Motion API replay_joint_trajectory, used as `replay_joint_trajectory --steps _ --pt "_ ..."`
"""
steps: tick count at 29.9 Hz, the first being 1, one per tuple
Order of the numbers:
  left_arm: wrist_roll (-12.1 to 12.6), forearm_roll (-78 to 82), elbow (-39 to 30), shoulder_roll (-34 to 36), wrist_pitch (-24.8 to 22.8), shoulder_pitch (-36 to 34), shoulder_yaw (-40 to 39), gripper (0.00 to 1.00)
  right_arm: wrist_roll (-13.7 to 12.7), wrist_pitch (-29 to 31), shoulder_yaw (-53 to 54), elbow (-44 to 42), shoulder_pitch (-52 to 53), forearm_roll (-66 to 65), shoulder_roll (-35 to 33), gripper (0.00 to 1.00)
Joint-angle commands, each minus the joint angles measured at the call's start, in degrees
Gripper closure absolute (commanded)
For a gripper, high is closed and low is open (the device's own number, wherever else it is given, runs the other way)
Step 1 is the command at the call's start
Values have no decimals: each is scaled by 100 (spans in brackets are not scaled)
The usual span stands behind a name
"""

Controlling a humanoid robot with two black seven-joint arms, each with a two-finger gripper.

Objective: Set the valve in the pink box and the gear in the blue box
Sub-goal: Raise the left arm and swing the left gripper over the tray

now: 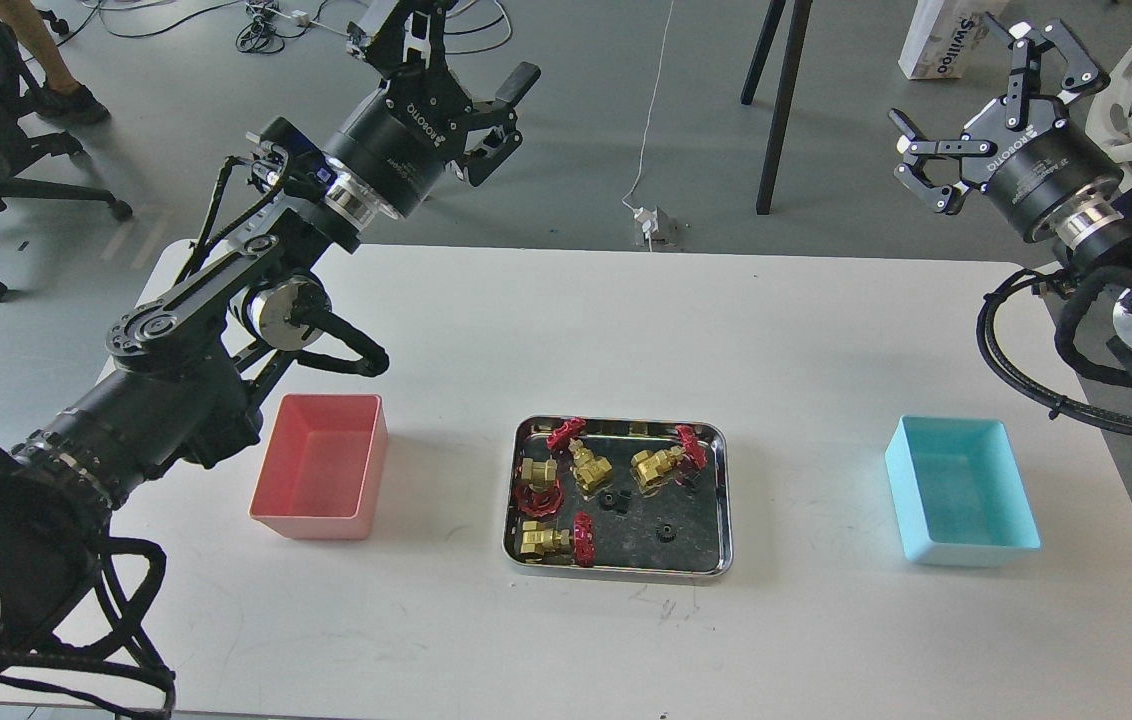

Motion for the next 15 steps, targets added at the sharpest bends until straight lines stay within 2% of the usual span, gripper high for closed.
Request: replay_joint_trajectory --steps 1,7,10,15 --pt "0 -19 11 -39 0 8 -9 0 -9 1 49 -3 -133 0 -8 0" --pt "0 -861 160 4 0 8 26 0 -9 1 224 -21 -28 0 -166 0" --pt "0 -1056 521 5 0 -1 97 0 -27 1 418 -240 436 -9 -202 0" --pt "0 -1065 521 4 0 -36 -17 0 -44 1 445 -470 965 26 -114 0"
